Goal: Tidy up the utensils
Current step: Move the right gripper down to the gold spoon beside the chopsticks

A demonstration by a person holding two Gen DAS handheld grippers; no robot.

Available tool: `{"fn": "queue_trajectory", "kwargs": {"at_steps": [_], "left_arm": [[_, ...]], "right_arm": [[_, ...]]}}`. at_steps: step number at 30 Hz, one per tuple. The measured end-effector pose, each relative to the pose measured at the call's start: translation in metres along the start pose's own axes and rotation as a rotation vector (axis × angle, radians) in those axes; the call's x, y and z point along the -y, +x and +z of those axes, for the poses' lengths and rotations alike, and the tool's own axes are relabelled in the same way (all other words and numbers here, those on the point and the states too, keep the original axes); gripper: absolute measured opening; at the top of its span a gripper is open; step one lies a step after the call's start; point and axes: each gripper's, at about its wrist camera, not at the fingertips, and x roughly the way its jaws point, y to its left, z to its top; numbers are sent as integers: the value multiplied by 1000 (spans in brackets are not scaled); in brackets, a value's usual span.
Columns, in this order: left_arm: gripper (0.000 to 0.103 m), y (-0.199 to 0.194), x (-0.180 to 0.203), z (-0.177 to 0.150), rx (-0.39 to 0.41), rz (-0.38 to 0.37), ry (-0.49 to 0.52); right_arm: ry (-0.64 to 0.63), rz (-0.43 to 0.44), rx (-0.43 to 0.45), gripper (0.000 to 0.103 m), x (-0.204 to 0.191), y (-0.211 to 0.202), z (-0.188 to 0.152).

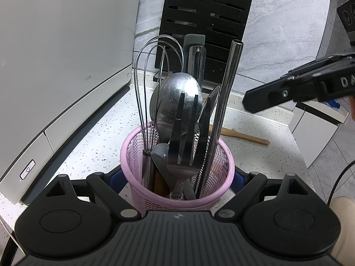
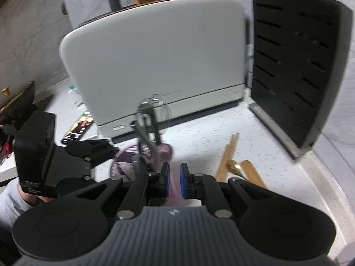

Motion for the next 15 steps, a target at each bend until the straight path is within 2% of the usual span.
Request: {"fn": "queue_trajectory", "kwargs": {"at_steps": [6, 12, 15], "left_arm": [[103, 0, 0, 0, 0, 0, 0], [103, 0, 0, 0, 0, 0, 0], [103, 0, 0, 0, -1, 0, 1]], "right_arm": [[5, -96, -52, 8, 19, -2, 5], [-30, -146, -139, 8, 40, 12, 5], [-74, -167, -198, 16, 48, 25, 2]]}}
